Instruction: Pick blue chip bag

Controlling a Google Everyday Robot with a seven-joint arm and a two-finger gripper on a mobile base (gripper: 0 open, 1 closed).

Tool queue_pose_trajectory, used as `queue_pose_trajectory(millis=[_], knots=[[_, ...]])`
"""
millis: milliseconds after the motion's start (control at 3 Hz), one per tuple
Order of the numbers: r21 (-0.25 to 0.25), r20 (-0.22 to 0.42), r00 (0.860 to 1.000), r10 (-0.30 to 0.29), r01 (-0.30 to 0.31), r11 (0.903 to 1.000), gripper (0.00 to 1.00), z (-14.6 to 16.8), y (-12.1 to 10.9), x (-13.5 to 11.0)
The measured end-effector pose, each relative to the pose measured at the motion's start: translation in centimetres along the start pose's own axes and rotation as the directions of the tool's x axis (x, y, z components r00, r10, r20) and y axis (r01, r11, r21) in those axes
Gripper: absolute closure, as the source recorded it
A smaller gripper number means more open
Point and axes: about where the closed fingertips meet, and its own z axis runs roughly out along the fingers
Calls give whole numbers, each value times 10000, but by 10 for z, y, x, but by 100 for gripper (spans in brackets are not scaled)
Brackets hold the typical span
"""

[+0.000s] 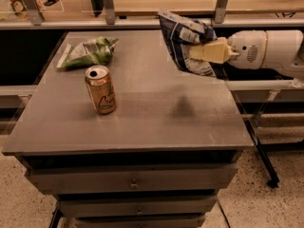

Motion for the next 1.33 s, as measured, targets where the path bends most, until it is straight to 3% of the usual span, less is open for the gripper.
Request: queue_pose_trajectory(millis=[333, 1000, 1333], knots=[[-101, 550, 9979, 344, -339, 9994, 100, 8, 4, 5], [-242, 1416, 9899, 116, -83, 9997, 100, 12, 9, -11], [-731, 1109, 9938, -120, 202, 9971, 100, 17, 12, -15]])
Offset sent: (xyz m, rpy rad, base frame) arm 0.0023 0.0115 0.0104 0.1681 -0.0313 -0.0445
